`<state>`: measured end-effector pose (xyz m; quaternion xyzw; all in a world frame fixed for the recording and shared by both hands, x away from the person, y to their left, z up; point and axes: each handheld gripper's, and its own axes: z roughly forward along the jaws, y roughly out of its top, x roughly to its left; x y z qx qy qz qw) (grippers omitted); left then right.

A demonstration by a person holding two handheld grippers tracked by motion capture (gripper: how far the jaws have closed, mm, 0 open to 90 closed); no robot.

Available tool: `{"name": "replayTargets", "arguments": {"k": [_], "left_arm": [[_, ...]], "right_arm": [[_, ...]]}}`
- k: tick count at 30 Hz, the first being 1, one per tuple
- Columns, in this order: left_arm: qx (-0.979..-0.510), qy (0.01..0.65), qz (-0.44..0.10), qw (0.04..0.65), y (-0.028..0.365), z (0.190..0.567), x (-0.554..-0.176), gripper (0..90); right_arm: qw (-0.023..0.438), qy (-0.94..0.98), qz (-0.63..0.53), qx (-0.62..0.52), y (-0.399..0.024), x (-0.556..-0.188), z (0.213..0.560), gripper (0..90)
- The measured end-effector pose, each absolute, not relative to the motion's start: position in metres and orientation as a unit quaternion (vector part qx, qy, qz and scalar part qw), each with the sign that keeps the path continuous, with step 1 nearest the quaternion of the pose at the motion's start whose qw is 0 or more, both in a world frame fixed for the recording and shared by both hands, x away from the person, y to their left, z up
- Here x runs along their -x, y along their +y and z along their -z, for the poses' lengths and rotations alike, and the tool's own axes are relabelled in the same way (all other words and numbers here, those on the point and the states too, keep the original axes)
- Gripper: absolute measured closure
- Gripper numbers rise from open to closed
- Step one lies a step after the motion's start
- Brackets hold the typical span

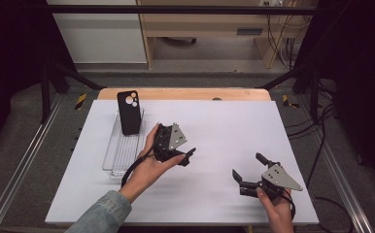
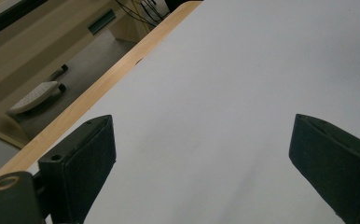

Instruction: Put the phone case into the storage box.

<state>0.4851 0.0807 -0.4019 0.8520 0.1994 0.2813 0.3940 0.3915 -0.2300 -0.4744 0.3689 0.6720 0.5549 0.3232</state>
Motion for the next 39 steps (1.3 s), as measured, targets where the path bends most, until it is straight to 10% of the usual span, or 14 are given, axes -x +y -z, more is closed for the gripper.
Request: {"name": "replayTargets", "arguments": {"k": [39], "left_arm": [[-0.774, 0.258, -0.277, 0.508, 0.145, 0.362, -0.442, 5.2]], "right_arm": [[0.323, 0.676, -0.552, -0.365, -0.227, -0.391, 0.475, 2.0]]}}
